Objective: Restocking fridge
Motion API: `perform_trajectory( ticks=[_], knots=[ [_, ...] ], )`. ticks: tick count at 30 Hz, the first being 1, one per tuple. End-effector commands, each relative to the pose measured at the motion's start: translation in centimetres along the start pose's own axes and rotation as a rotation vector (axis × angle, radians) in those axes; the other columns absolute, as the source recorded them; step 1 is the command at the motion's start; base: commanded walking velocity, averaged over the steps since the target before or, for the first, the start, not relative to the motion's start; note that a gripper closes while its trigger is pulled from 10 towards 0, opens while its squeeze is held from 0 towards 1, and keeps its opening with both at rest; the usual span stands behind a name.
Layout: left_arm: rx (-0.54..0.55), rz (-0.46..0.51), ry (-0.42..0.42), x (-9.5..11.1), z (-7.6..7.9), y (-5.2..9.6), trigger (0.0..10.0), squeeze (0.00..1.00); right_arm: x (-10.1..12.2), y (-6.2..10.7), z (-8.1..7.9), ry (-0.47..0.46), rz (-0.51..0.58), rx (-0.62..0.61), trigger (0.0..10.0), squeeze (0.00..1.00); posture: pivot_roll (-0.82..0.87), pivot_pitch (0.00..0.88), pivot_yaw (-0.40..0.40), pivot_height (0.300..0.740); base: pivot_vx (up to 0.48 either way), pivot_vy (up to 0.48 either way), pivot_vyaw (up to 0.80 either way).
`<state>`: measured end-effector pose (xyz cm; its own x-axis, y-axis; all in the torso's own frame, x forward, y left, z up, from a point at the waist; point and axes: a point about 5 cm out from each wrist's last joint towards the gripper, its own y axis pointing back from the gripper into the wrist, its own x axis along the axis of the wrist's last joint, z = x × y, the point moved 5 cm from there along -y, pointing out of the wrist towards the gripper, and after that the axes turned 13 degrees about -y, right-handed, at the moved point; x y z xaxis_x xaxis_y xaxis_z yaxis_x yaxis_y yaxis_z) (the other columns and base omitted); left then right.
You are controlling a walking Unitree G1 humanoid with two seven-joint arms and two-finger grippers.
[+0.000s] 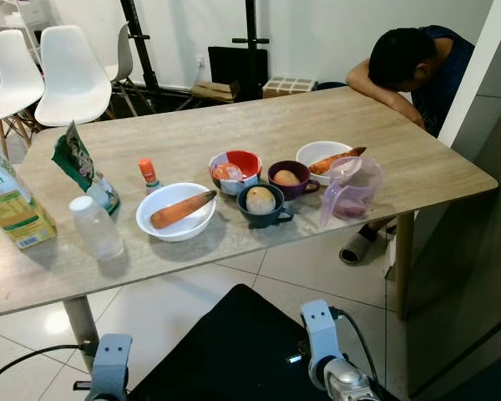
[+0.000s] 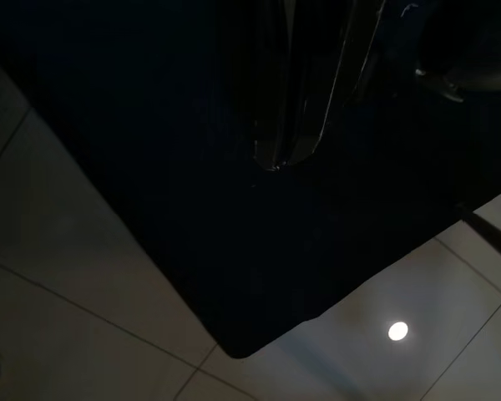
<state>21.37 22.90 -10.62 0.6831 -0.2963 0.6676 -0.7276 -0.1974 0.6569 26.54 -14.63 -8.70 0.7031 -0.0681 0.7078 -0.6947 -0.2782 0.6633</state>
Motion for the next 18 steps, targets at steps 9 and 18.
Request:
perform_trajectory(
  ticks=[9, 18],
  knots=[
    [-0.014, -0.019, -0.025, -0.42, 0.27, 0.08, 10.0, 0.00, -0.49, 0.03, -0.05, -0.011, -0.014, -0.006, 10.0, 0.00, -0.16, 0.000, 0.042, 0.740, 0.000, 0.000, 0.00],
    [-0.001, -0.014, -0.050, -0.07, -0.51, -0.15, 10.0, 0.00, 0.17, -0.33, -0.74, -0.020, 0.000, 0.011, 10.0, 0.00, -0.09, 0.000, 0.027, 0.740, 0.000, 0.000, 0.00]
  ],
)
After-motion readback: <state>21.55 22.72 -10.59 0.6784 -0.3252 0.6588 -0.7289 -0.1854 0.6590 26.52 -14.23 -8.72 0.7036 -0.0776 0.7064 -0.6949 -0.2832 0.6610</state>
